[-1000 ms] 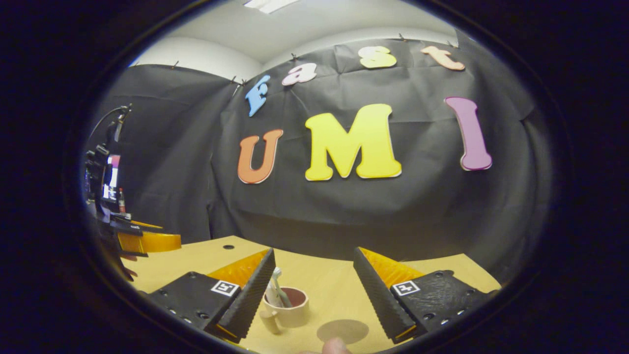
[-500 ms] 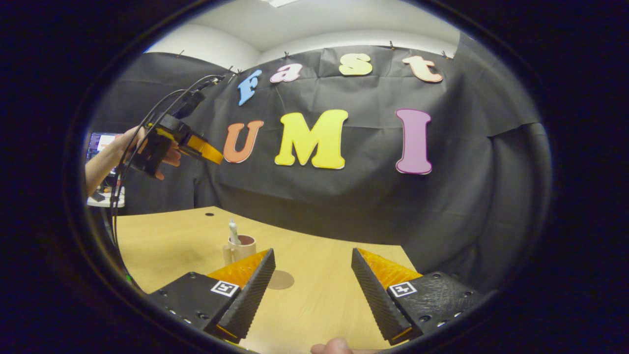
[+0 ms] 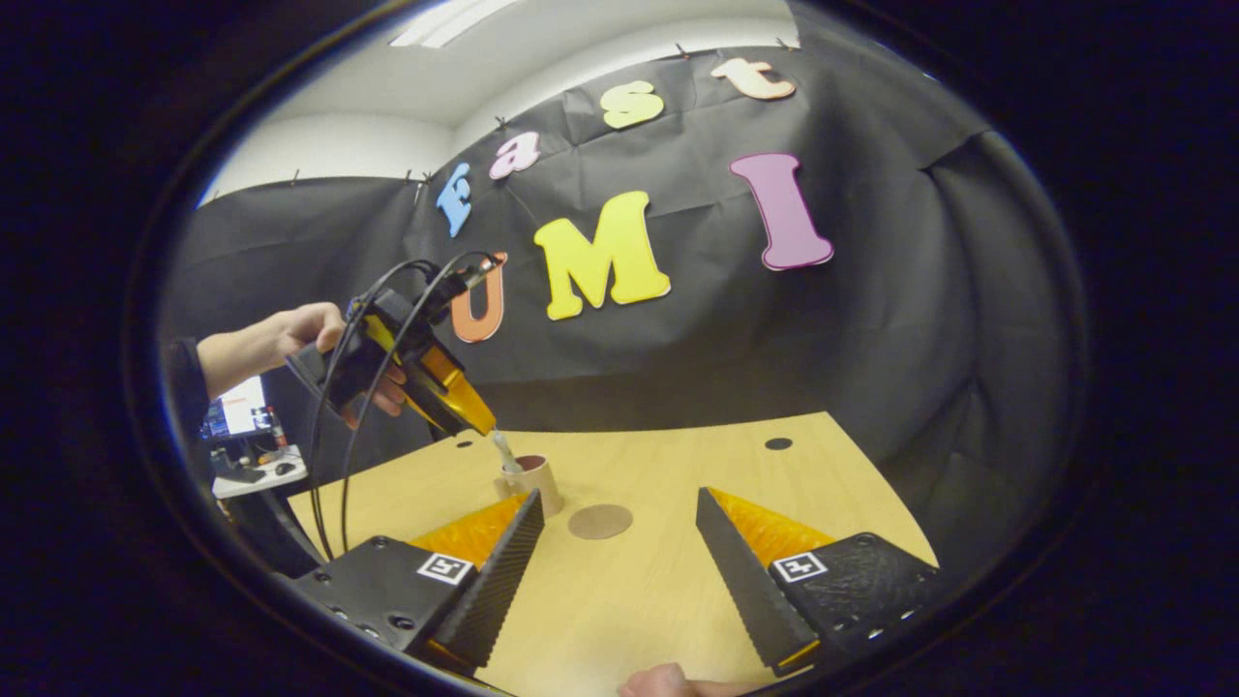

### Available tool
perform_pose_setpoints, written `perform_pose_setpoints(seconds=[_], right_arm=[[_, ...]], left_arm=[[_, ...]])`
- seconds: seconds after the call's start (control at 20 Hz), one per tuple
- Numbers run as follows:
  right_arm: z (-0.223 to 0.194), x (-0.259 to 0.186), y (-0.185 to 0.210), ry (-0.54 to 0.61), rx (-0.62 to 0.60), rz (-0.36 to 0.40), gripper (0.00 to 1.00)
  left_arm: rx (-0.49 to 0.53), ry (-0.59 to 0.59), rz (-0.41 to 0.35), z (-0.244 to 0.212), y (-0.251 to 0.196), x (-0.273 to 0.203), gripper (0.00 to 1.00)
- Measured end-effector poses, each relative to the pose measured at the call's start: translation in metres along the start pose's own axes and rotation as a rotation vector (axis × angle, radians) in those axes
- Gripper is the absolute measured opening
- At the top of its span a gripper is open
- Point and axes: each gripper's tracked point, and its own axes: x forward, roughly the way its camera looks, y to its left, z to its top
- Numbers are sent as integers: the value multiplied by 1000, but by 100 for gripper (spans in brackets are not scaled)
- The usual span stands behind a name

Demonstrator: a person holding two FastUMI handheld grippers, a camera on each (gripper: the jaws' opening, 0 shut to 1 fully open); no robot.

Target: Put the toothbrush and toothpaste on the desktop into the cup, then pick up the cup and place it on the coaster on the desktop.

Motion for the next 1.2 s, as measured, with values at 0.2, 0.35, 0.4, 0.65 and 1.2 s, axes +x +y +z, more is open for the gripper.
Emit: perform_pose_setpoints(seconds=[0.2,0.35,0.4,0.65,1.2], right_arm=[[-2,-6,-4,-12,-38,-11,95],[-5,-10,8,-12,-47,31,95],[-5,-10,13,-15,-46,51,95],[-8,-13,23,-27,-94,73,95],[-23,-25,29,-24,-159,85,95]], left_arm=[[-18,88,18,-6,7,17,100],[-49,141,-10,-18,-6,31,100],[-50,152,-17,-19,-8,38,100],[-71,223,7,-24,-8,66,100],[-82,312,54,1,-22,96,93]])
